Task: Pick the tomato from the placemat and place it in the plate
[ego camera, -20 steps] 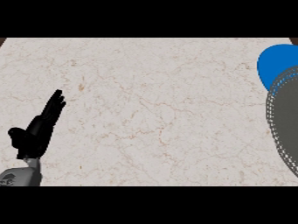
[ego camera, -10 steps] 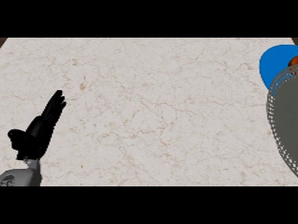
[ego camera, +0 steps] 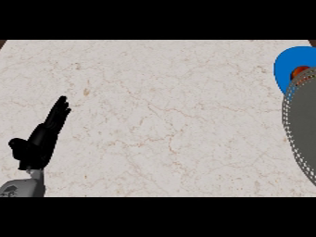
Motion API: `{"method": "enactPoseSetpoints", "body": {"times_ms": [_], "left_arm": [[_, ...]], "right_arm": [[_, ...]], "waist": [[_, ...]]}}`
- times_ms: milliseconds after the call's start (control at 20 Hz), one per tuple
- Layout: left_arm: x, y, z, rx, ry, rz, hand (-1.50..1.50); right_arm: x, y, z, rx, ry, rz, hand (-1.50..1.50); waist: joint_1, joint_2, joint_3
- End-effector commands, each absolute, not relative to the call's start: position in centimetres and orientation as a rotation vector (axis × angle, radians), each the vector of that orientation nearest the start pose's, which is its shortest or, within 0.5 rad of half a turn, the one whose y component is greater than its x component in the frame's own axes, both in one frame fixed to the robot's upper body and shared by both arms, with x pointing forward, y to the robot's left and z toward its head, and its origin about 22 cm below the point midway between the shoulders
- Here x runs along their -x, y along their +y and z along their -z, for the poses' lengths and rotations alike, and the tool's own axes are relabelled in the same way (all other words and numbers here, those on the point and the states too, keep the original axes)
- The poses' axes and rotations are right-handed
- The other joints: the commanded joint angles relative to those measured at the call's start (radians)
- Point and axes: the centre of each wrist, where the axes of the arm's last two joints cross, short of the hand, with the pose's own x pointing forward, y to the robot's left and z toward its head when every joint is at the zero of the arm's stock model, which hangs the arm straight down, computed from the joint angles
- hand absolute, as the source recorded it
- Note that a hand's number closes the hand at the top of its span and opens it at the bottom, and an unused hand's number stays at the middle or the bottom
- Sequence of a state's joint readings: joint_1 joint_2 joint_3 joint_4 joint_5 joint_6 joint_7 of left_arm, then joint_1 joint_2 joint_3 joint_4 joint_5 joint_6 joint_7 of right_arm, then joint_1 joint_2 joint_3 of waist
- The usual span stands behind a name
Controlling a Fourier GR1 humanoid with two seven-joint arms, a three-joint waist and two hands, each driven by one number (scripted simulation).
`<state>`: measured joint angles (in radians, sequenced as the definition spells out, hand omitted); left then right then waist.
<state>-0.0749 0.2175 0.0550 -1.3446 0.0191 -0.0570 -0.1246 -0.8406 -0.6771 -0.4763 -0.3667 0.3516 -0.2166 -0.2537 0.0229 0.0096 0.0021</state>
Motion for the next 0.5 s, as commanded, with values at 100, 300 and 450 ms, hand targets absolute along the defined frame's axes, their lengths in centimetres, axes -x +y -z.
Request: {"method": "enactPoseSetpoints", "body": {"times_ms": [100,300,450], "left_arm": [[-25.4,29.2,1.6,-0.143,-1.533,0.158,0.00],[-25.9,29.1,1.0,-0.121,-1.536,0.158,0.00],[-25.0,30.7,2.4,-0.136,-1.524,0.150,0.00]], "right_arm": [[-35.1,-50.0,-12.0,0.824,-1.604,0.307,-1.50],[-30.7,-53.7,-9.7,0.729,-1.631,0.367,-1.50],[-26.6,-57.2,-10.4,0.728,-1.640,0.366,-1.50]], "waist": [[-0.002,-0.001,0.002],[-0.006,0.000,0.002],[-0.013,-0.002,0.001]]}}
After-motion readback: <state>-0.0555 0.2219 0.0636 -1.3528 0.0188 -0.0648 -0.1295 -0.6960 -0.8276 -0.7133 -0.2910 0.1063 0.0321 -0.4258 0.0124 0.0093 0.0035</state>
